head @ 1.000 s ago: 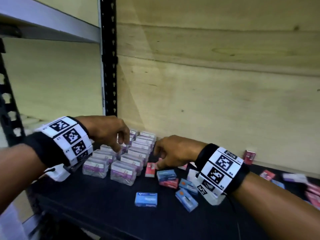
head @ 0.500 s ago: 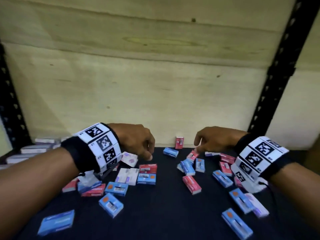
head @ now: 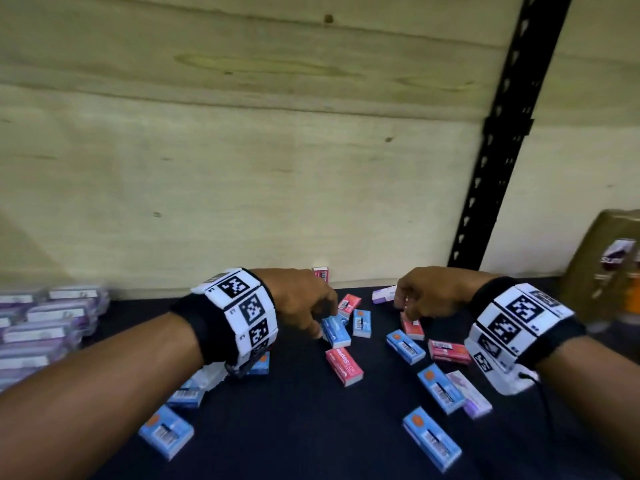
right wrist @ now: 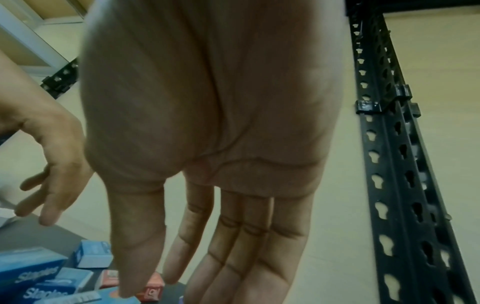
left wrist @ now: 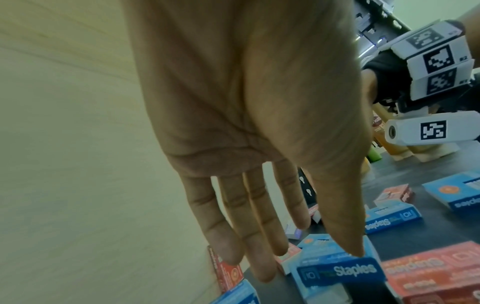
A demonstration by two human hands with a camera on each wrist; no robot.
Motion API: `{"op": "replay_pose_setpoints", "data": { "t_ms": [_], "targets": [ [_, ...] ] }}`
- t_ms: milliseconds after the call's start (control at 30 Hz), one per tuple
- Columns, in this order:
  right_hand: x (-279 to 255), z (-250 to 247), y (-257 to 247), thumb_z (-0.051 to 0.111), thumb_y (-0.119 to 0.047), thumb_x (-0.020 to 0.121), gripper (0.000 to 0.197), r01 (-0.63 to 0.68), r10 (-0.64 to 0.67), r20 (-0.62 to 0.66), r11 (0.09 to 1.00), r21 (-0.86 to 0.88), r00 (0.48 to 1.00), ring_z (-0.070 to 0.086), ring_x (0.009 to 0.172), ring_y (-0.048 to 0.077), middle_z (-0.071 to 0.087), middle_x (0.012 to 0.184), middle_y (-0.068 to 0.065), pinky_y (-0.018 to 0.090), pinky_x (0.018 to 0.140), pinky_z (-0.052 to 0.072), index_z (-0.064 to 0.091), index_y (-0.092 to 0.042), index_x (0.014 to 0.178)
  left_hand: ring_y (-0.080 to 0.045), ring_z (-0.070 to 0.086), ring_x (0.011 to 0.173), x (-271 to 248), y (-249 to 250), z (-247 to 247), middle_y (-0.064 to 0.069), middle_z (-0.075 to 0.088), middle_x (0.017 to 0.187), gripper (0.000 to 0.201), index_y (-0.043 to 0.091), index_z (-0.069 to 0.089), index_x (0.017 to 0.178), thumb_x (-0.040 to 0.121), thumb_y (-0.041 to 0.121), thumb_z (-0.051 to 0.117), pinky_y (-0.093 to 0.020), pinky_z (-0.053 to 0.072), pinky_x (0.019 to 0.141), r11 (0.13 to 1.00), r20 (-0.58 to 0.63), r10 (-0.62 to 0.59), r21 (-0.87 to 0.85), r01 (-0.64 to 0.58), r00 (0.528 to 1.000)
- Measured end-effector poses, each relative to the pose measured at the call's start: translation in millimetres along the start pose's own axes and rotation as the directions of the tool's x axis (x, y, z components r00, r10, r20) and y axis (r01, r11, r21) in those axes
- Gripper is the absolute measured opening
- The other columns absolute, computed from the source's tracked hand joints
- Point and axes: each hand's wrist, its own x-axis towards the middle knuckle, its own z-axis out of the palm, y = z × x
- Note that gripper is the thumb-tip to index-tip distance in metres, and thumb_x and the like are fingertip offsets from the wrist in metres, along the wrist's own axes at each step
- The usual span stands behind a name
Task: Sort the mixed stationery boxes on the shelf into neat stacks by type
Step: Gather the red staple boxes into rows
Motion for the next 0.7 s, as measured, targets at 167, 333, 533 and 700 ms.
{"op": "replay_pose_setpoints", "data": {
  "t_ms": [167,333,533,700],
  "targets": [
    [6,3,5,0.07,-0.027,0.089,0.024,-0.048,0.048,0.0,0.998,-0.036,0.999,0.058,0.095,0.014,0.058,0.095,-0.01,0.027,0.084,0.049,0.065,-0.026,0.112,-0.014,0.055,0.102,0,-5,-3,0.006,0.06,0.119,0.043,0.029,0.056,0.128,0.088,0.043,0.065,-0.029,0.045,0.087,0.998,0.0,-0.058,0.024,0.058,0.998],
    [10,1,13,0.067,-0.021,0.089,0.023,-0.092,0.089,-0.031,0.992,-0.088,0.996,0.065,0.1,0.018,0.071,0.102,-0.002,0.031,0.088,0.052,0.068,-0.014,0.112,-0.013,0.054,0.094,2,-14,-3,0.004,0.061,0.119,0.043,0.029,0.056,0.128,0.089,0.045,0.064,-0.029,0.044,0.086,0.996,-0.005,-0.085,0.038,0.085,0.996],
    [20,2,20,0.066,-0.018,0.088,0.025,-0.12,0.117,-0.027,0.985,-0.128,0.993,0.066,0.104,0.023,0.071,0.11,0.005,0.034,0.087,0.053,0.069,-0.01,0.111,-0.016,0.058,0.1,-2,-31,-8,0.006,0.062,0.114,0.038,0.027,0.058,0.122,0.089,0.043,0.065,-0.031,0.046,0.088,0.983,-0.005,-0.175,0.048,0.175,0.985],
    [36,-5,7,0.071,-0.03,0.086,0.014,-0.032,0.027,-0.089,0.997,-0.065,0.996,0.059,0.096,0.017,0.063,0.103,-0.007,0.03,0.083,0.048,0.066,-0.022,0.097,-0.013,0.059,0.09,-21,-62,-12,0.009,0.064,0.108,0.033,0.028,0.062,0.117,0.088,0.041,0.067,-0.027,0.045,0.08,0.966,0.004,-0.258,0.022,0.257,0.966]
  ]
}}
